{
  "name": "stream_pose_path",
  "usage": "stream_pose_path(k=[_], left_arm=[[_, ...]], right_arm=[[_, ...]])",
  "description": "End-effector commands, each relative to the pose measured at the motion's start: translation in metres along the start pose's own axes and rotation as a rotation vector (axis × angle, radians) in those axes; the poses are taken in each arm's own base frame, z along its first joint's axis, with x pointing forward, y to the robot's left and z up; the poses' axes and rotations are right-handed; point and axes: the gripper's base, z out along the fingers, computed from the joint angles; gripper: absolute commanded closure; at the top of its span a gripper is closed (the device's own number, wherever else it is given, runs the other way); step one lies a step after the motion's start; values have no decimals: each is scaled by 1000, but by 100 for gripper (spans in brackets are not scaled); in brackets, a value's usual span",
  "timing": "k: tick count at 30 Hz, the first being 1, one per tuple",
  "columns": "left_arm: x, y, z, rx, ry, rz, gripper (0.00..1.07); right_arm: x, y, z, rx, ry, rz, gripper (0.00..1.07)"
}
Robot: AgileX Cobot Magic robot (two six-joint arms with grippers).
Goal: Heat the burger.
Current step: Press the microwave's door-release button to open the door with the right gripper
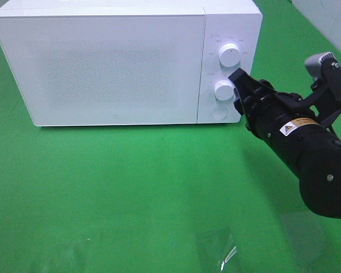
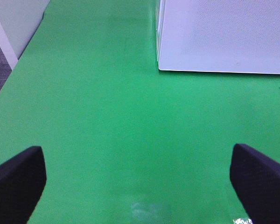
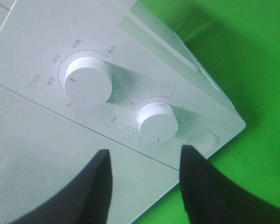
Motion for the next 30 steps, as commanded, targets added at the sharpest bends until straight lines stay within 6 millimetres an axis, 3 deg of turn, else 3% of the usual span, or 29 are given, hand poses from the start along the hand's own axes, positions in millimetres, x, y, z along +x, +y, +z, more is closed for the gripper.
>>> stream_pose_path(k=[1, 2, 7, 8, 10, 19, 30], left_arm=[[0, 0, 0, -2, -14, -2, 6], [0, 0, 0, -2, -14, -2, 6], [0, 0, 0, -2, -14, -2, 6], [0, 0, 0, -2, -14, -2, 6], [0, 0, 0, -2, -14, -2, 6], [0, 0, 0, -2, -14, -2, 6], [0, 0, 0, -2, -14, -2, 6]], right_arm=[[0, 3, 1, -11, 7, 144, 75], [0, 3, 1, -10, 7, 219, 84], [0, 3, 1, -10, 8, 297, 94], [1, 2, 1, -6, 11, 336, 102], [3, 1, 1, 16, 31, 373, 107], [19, -16, 3, 160, 108, 545, 107], [35, -31, 16, 215, 118, 626, 107]])
